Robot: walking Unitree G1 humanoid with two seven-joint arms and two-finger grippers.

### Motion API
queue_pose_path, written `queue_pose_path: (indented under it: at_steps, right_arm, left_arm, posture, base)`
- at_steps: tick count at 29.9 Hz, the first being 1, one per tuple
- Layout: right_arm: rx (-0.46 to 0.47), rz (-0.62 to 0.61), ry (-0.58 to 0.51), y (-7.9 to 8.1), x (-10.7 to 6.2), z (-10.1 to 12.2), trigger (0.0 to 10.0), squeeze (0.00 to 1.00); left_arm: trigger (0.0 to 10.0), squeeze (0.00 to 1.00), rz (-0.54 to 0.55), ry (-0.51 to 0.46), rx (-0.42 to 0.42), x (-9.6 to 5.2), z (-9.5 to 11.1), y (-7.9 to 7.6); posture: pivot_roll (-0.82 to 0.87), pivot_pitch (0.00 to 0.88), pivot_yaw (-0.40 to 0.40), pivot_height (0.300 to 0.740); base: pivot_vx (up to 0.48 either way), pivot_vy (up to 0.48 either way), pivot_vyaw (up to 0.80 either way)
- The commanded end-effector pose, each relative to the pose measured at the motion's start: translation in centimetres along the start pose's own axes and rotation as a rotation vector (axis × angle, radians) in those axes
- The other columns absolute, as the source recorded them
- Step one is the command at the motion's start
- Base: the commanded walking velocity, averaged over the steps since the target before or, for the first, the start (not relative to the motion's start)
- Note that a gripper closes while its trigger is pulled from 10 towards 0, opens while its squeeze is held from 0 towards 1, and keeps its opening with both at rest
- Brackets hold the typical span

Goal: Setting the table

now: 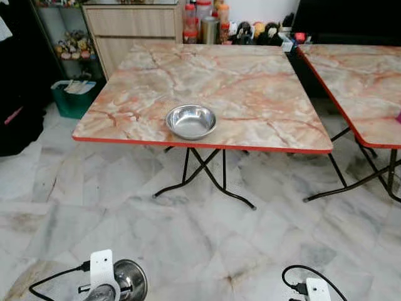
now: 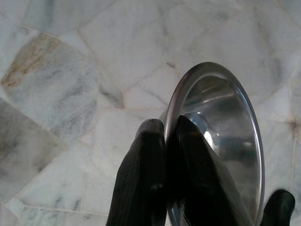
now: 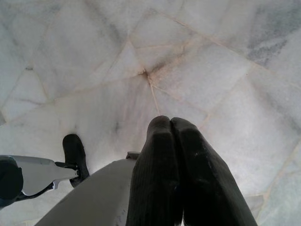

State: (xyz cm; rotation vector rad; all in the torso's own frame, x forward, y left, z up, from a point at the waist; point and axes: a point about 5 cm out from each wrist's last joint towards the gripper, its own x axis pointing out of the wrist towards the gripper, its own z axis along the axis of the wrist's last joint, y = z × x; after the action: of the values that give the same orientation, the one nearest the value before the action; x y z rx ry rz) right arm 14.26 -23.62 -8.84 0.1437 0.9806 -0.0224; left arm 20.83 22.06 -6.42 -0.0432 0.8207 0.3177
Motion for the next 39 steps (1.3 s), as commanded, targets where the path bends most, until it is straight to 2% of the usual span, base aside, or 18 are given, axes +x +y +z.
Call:
queue_pose_path:
  at_steps: [1, 32, 34, 39]
  right_arm:
    - [0.006, -0.012, -0.009, -0.28, -0.04, 0.23, 10.0, 0.00]
    - [0.004, -0.007, -0.011, -0.27, 0.00, 0.41, 10.0, 0.00]
    - [-0.002, -0.006, -0.004, -0.30, -0.05, 0.22, 10.0, 0.00]
    - [-0.004, -0.006, 0.000, -0.32, -0.09, 0.07, 10.0, 0.00]
  left_arm:
    - [10.0, 0.00, 0.004, -0.027, 0.008, 0.12, 0.77, 0.03]
    - [10.0, 0.00, -0.025, -0.023, 0.004, 0.14, 0.90, -0.53]
    - [10.0, 0.00, -0.059, -0.019, -0.004, 0.03, 0.50, -0.81]
    - [10.0, 0.00, -0.047, -0.028, -0.016, -0.03, 0.29, -0.41]
  posture:
    - [0.03, 0.041, -0.010, 0.740]
    - [0.03, 0.047, -0.012, 0.740]
    - [0.03, 0.031, -0.007, 0.740]
    - [0.03, 0.020, -0.001, 0.740]
  base:
    - [0.371, 0.000, 0.00]
    - [0.431, 0.000, 0.00]
    - [0.000, 0.000, 0.00]
    - [0.000, 0.000, 0.00]
